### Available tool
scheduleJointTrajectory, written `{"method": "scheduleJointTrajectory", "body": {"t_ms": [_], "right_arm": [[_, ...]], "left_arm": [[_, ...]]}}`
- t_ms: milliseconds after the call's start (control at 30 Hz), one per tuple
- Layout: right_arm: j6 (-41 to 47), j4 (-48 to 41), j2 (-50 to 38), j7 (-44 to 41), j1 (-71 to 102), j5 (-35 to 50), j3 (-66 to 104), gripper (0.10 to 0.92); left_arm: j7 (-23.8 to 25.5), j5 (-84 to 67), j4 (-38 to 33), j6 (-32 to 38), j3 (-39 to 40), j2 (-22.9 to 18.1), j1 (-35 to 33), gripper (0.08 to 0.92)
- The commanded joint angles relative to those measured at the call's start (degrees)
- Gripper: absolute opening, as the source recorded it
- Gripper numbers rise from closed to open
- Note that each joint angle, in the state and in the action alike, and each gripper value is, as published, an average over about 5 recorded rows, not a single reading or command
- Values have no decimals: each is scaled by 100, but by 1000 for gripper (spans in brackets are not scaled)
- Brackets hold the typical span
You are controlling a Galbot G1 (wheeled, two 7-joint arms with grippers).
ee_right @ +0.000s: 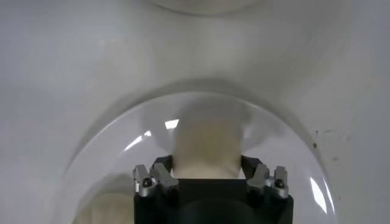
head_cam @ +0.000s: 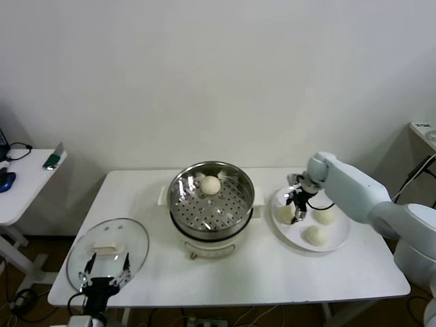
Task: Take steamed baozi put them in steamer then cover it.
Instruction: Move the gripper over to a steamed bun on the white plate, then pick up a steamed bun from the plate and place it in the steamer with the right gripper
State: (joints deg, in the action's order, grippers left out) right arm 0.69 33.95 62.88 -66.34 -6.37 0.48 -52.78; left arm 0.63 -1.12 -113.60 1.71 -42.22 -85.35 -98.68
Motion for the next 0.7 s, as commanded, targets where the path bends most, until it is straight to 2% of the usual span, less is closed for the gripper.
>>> {"method": "scheduleJointTrajectory", "body": {"t_ms": [33,300,500,700], "right_arm": [[-35,-12,12,-4,-23,46,-18,707],[58,381,-278,19,-867,887,-530,698],[157,658,-250,7,-2477,2415,-1768,704],[477,1016,264,70,-3650,3832,-2794,705]], "left_arm": [[-5,-22,1,10,-5,8,-12,823],[-8,-32,-42,15,-16,16,-34,823],[9,42,-87,12,45,-37,-36,823],[21,100,-201,20,149,-112,-26,823]]}}
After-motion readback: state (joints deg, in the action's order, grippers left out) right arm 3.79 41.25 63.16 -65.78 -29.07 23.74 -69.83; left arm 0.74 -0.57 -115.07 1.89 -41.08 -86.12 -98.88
